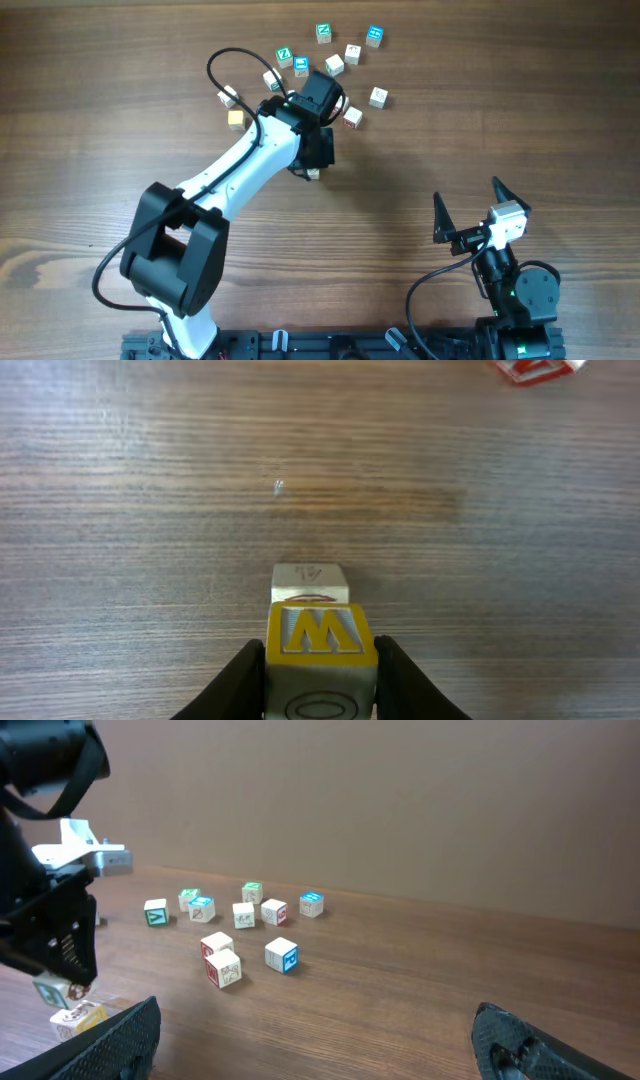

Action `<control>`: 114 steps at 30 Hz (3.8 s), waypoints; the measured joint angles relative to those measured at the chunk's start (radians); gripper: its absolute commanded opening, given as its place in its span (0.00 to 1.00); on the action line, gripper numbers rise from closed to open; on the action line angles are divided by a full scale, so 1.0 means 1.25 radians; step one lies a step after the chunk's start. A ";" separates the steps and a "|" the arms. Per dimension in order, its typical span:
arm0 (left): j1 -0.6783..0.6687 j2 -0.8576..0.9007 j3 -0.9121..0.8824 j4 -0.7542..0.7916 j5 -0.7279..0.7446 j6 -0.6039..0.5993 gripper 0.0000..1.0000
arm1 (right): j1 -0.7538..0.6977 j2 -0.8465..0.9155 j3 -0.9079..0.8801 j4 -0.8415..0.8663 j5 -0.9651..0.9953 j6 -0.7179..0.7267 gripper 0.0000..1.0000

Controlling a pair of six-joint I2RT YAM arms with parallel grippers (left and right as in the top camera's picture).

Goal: Form a tower

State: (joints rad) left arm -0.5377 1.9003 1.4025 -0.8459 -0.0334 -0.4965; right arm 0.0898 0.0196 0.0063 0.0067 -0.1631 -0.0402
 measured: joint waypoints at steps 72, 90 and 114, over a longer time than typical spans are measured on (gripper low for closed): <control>-0.025 0.037 -0.091 0.118 -0.010 -0.029 0.56 | 0.000 0.000 0.000 0.000 0.000 0.000 1.00; -0.025 0.056 -0.094 0.133 -0.042 -0.016 0.36 | 0.000 0.000 0.000 0.000 0.000 0.000 1.00; -0.020 0.056 -0.089 0.133 -0.045 0.022 0.90 | 0.000 0.000 0.000 0.000 0.000 0.000 1.00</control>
State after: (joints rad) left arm -0.5632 1.9697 1.2919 -0.6796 -0.0891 -0.4690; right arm 0.0898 0.0193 0.0063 0.0067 -0.1635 -0.0402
